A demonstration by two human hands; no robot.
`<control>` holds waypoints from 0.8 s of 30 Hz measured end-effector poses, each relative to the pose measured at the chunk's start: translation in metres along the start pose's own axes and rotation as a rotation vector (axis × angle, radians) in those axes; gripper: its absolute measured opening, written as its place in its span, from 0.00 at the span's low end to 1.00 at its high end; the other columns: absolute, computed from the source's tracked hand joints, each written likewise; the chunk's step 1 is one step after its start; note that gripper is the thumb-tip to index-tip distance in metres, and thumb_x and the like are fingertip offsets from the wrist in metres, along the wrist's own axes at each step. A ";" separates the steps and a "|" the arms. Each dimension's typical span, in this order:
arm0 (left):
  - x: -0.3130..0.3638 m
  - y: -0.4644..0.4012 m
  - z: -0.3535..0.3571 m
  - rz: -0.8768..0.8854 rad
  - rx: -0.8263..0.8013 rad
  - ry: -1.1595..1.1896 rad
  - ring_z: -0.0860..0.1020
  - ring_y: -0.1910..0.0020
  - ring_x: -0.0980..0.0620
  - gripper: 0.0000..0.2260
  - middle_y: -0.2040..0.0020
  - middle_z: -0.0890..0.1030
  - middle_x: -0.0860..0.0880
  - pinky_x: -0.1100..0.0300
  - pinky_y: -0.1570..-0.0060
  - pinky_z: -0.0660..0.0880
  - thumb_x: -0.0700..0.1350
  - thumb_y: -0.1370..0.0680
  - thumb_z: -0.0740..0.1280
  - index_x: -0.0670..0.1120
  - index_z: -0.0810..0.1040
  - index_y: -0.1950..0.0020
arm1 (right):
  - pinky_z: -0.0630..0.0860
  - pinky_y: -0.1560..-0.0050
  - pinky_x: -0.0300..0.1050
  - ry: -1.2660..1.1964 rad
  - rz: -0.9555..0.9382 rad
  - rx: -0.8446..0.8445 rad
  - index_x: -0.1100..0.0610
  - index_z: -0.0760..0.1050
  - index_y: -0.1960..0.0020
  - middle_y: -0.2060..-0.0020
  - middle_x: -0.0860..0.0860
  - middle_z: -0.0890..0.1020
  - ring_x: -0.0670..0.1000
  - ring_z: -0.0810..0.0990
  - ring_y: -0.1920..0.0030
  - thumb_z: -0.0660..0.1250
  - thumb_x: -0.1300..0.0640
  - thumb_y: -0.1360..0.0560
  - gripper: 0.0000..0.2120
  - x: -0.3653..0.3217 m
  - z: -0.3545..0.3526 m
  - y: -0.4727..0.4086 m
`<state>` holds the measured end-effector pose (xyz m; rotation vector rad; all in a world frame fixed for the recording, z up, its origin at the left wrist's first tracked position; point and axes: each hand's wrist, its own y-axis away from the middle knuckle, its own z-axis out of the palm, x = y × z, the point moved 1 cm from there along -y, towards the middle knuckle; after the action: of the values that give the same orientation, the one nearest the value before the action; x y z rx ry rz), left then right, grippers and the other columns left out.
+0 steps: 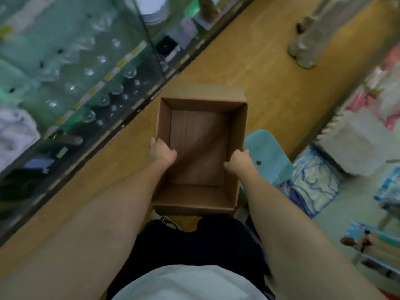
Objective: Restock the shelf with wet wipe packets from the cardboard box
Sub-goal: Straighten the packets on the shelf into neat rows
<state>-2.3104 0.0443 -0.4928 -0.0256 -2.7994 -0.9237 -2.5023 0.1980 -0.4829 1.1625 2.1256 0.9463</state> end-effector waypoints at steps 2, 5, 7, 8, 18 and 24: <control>-0.045 -0.001 -0.016 -0.084 0.037 0.072 0.69 0.31 0.40 0.25 0.24 0.60 0.43 0.46 0.32 0.69 0.49 0.23 0.69 0.40 0.69 0.30 | 0.72 0.36 0.51 0.079 -0.077 -0.004 0.65 0.66 0.30 0.27 0.65 0.63 0.62 0.73 0.34 0.66 0.51 0.21 0.26 -0.041 0.010 0.010; -0.126 0.005 -0.037 -0.202 0.059 0.162 0.72 0.36 0.39 0.24 0.28 0.64 0.42 0.46 0.36 0.72 0.51 0.23 0.68 0.40 0.70 0.32 | 0.74 0.41 0.51 0.217 -0.189 -0.028 0.63 0.68 0.32 0.30 0.63 0.64 0.61 0.77 0.40 0.66 0.53 0.21 0.23 -0.108 0.035 0.033; -0.188 0.016 -0.048 -0.290 0.066 0.223 0.73 0.38 0.39 0.24 0.28 0.64 0.42 0.47 0.38 0.73 0.51 0.23 0.68 0.39 0.70 0.32 | 0.74 0.45 0.50 0.323 -0.273 -0.041 0.63 0.67 0.32 0.28 0.63 0.62 0.61 0.77 0.42 0.65 0.53 0.21 0.22 -0.155 0.061 0.054; -0.220 0.024 -0.052 -0.337 0.075 0.260 0.73 0.39 0.39 0.24 0.28 0.63 0.42 0.47 0.38 0.73 0.51 0.23 0.67 0.39 0.70 0.33 | 0.74 0.45 0.51 0.380 -0.308 -0.051 0.63 0.67 0.31 0.27 0.64 0.61 0.62 0.77 0.41 0.65 0.53 0.20 0.22 -0.177 0.077 0.066; -0.512 0.131 -0.066 -0.820 0.176 0.576 0.69 0.37 0.38 0.25 0.27 0.62 0.44 0.45 0.40 0.70 0.51 0.23 0.66 0.39 0.68 0.30 | 0.72 0.43 0.48 0.857 -0.708 -0.112 0.63 0.74 0.38 0.39 0.58 0.77 0.60 0.75 0.38 0.63 0.52 0.20 0.17 -0.368 0.298 0.188; -0.647 0.208 -0.050 -1.051 0.250 0.788 0.65 0.31 0.37 0.25 0.25 0.61 0.44 0.42 0.34 0.65 0.52 0.21 0.63 0.41 0.66 0.28 | 0.73 0.57 0.46 1.061 -0.930 -0.141 0.58 0.75 0.48 0.46 0.57 0.74 0.54 0.74 0.53 0.66 0.45 0.24 0.16 -0.453 0.423 0.282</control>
<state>-1.6505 0.2107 -0.4531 1.5598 -2.0118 -0.4993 -1.8373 0.0505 -0.4671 -0.6220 2.7987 1.2997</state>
